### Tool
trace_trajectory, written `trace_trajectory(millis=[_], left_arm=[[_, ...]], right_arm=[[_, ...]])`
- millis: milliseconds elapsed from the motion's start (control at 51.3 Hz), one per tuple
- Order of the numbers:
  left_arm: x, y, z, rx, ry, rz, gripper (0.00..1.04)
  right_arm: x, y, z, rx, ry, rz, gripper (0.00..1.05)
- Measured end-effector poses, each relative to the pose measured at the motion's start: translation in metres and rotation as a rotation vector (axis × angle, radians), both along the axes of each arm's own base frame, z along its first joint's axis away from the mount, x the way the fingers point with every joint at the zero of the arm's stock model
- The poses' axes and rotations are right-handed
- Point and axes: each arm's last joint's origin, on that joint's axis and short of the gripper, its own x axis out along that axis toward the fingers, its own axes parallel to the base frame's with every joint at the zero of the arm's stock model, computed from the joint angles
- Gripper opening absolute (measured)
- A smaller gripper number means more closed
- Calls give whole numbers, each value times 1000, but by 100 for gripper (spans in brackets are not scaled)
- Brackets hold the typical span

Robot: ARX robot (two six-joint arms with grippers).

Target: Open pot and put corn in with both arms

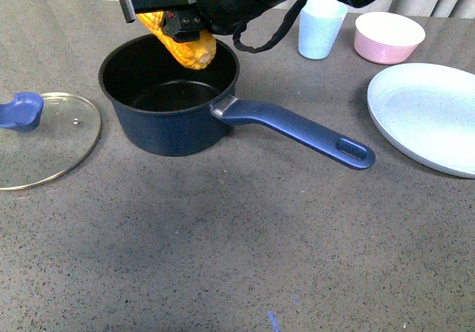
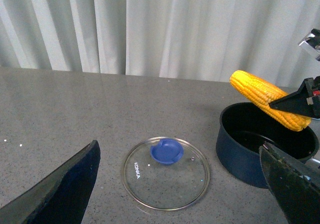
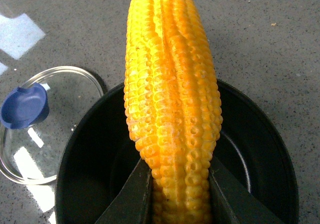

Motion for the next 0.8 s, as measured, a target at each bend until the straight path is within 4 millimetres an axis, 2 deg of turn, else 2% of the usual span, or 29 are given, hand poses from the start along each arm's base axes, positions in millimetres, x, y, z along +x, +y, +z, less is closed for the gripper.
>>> trace_trajectory(millis=[234, 312, 351, 507, 663, 800], left_arm=[[0, 0, 0, 0, 0, 0, 96], [0, 0, 0, 0, 0, 0, 96], [0, 0, 0, 0, 0, 0, 96], [0, 0, 0, 0, 0, 0, 96], [0, 0, 0, 0, 0, 0, 96], [0, 0, 0, 0, 0, 0, 96]], right_arm=[[1, 6, -12, -19, 20, 1, 18], [2, 6, -15, -24, 25, -3, 33], [2, 6, -15, -24, 26, -4, 38], [0, 5, -19, -20, 24, -8, 73], [-3, 0, -26, -28, 40, -21, 95], [-8, -12, -20, -2, 27, -56, 96]])
